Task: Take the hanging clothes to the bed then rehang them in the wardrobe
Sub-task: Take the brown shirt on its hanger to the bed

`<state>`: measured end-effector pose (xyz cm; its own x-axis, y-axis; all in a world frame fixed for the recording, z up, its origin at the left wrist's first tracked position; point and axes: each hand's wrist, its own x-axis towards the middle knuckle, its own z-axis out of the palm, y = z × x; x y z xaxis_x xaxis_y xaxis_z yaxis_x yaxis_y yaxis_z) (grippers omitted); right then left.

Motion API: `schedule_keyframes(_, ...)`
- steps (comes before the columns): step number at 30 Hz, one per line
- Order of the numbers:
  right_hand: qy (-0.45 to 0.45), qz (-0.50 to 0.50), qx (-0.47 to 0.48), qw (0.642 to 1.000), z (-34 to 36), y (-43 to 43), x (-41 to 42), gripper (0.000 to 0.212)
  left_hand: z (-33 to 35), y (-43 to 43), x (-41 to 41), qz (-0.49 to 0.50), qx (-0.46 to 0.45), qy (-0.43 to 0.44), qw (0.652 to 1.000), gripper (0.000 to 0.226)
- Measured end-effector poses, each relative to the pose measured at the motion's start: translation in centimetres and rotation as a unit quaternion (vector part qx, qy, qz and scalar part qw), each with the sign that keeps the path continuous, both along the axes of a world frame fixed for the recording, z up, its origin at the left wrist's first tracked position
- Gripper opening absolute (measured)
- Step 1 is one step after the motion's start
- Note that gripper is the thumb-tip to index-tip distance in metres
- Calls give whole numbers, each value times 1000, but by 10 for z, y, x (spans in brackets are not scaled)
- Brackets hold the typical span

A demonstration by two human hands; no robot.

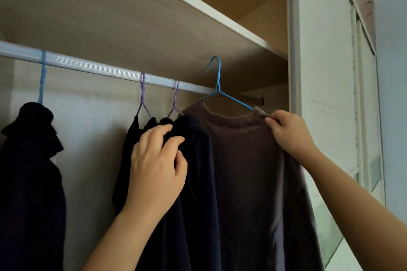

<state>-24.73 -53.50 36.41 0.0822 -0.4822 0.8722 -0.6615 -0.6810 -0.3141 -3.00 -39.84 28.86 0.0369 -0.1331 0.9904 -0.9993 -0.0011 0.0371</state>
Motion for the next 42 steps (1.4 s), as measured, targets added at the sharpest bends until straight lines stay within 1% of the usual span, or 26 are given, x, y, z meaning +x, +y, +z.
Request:
schedule_keyframes(2, 2, -17, -21, 1000, -6, 17, -14, 21, -2, 0, -12, -25, -12, -21, 999, 29)
schedule_keyframes(5, 7, -59, -48, 997, -27, 44, -39, 19, -12, -1, -35, -98, -18, -40, 994, 31)
schedule_keyframes(9, 15, -128, -52, 990, -65, 92, -78, 19, -29, 3, -64, -193, 7, -17, 981, 29)
schedule_keyframes(13, 15, -179, -44, 983, -92, 145, -121, 17, -50, 10, -82, -256, 38, 12, 966, 32)
schedule_keyframes(16, 33, -212, -35, 976, -107, 187, -154, 17, -71, 13, -98, -295, 60, 43, 953, 34)
schedule_keyframes(18, 46, -225, -26, 973, -113, 213, -177, 17, -81, 10, -112, -308, 90, 49, 946, 31)
schedule_keyframes(21, 64, -231, -1, 971, -120, 246, -207, 16, -89, 0, -141, -315, 170, 70, 931, 46)
schedule_keyframes(24, 89, -234, 5, 968, -130, 275, -232, 31, -98, -14, -170, -319, 239, 62, 915, 60)
schedule_keyframes(26, 102, -231, 10, 968, -136, 294, -244, 37, -106, -25, -185, -324, 287, 63, 899, 63)
schedule_keyframes(27, 107, -234, 13, 966, -138, 303, -251, 37, -109, -30, -191, -330, 304, 72, 891, 59)
schedule_keyframes(30, 122, -262, 21, 957, -144, 322, -273, 38, -116, -35, -203, -373, 309, 110, 868, 26)
schedule_keyframes(31, 125, -276, 28, 953, -147, 326, -280, 39, -118, -34, -207, -395, 313, 112, 856, 22)
schedule_keyframes(33, 133, -306, 39, 942, -152, 335, -293, 40, -122, -25, -211, -432, 326, 105, 834, 20)
schedule_keyframes(36, 135, -362, 39, 921, -161, 354, -303, 43, -124, -2, -216, -470, 320, 95, 817, 21)
schedule_keyframes(39, 133, -410, 48, 901, -168, 384, -306, 45, -119, 32, -221, -502, 287, 80, 812, 22)
schedule_keyframes(42, 141, -451, 56, 880, -177, 428, -299, 40, -117, 75, -221, -528, 255, 63, 808, 22)
